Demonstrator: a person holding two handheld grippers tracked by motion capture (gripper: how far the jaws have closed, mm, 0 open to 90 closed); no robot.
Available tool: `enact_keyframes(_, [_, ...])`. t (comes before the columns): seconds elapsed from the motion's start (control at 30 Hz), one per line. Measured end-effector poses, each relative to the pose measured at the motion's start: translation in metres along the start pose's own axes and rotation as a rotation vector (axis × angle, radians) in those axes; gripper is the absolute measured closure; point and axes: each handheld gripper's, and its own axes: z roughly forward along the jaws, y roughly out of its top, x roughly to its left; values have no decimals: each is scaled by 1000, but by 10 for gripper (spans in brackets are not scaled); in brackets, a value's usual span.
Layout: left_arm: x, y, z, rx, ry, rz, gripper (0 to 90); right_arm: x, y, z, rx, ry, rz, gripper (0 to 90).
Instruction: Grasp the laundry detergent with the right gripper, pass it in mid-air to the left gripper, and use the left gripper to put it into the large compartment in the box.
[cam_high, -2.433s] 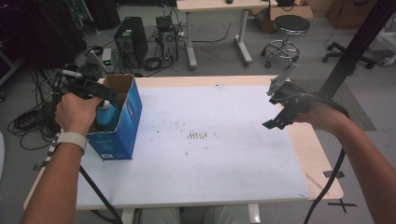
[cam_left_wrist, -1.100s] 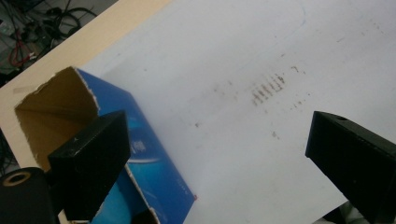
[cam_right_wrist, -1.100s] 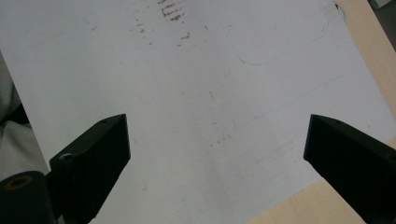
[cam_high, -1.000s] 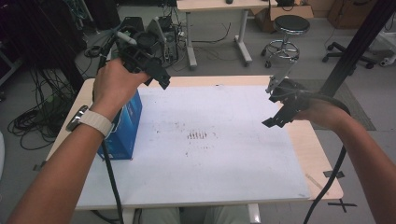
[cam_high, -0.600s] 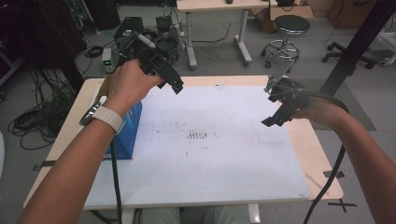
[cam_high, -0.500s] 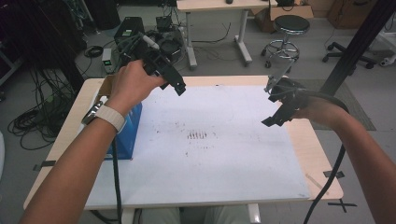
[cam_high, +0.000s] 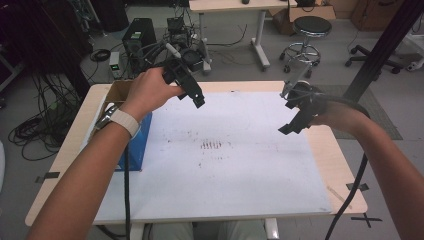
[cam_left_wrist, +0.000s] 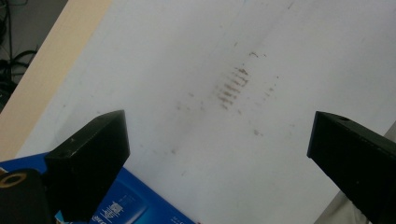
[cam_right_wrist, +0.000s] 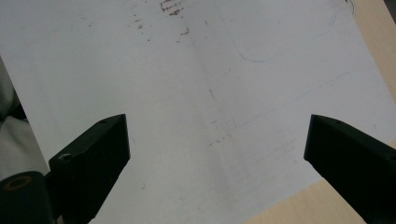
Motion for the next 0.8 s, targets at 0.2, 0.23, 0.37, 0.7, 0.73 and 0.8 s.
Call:
enact_keyframes(0.2, [-1, 4, 8, 3, -11, 54, 63, -1, 0, 1, 3, 7, 1, 66])
enact_keyframes(0.23, [-1, 5, 10, 3, -17, 63, 62, -1, 0, 2, 2, 10, 3, 66])
enact_keyframes(0.37, [-1, 8, 16, 8, -34, 105, 62, -3, 0, 3, 9, 12, 2, 67])
enact_keyframes(0.7, [1, 8, 20, -10, -49, 148, 62, -7, 4, 4, 11, 22, -6, 67])
enact_keyframes(0.73, [1, 8, 20, -13, -49, 154, 62, -8, 4, 4, 10, 23, -6, 66])
enact_keyframes(0.8, [0, 8, 21, -21, -57, 163, 62, -10, 5, 6, 8, 24, -7, 65])
